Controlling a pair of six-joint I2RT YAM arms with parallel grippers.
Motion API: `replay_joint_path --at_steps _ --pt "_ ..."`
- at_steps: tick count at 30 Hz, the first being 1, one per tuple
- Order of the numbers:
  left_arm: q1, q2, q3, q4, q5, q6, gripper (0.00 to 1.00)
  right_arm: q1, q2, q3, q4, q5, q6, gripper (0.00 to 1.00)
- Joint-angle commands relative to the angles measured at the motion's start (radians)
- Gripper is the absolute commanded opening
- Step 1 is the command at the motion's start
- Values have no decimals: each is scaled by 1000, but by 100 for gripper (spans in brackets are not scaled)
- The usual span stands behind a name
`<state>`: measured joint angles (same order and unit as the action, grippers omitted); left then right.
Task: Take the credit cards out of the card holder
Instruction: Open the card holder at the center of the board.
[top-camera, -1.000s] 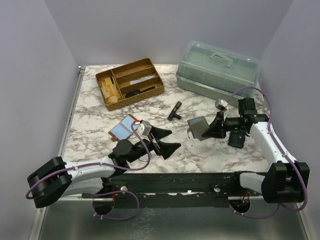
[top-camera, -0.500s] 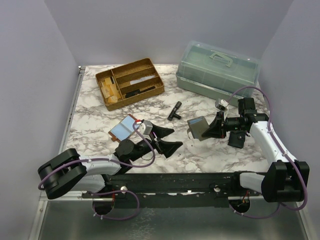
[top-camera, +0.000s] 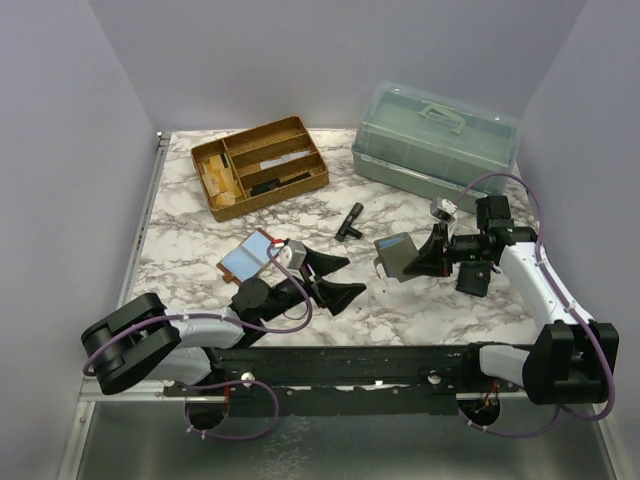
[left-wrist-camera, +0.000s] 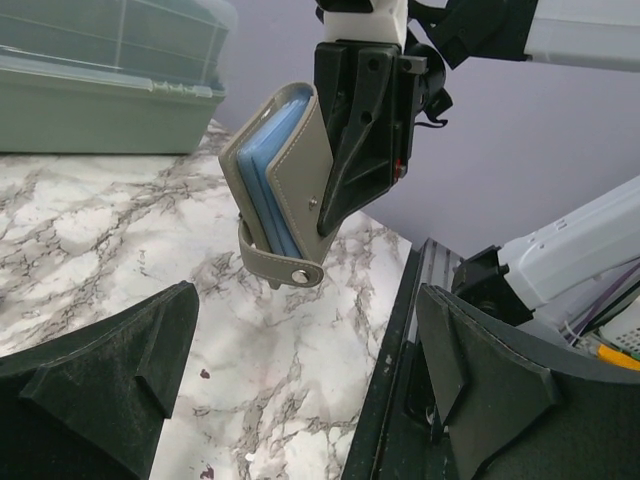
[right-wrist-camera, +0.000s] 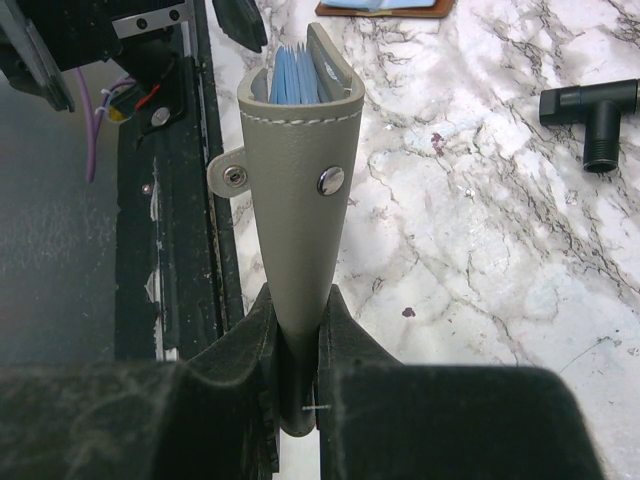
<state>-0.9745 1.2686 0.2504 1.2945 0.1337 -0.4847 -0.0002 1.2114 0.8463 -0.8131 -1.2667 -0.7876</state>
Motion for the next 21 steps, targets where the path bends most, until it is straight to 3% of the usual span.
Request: replay_joint_path --at_steps 1,13,21 --pt "10 23 29 38 59 15 97 -1 -5 31 -22 -48 -21 0" --pt "84 125 131 30 208 -27 84 -1 -9 34 -38 -62 -35 0" --pt "158 291 242 115 432 -147 63 -1 -8 36 -51 -72 -50 0"
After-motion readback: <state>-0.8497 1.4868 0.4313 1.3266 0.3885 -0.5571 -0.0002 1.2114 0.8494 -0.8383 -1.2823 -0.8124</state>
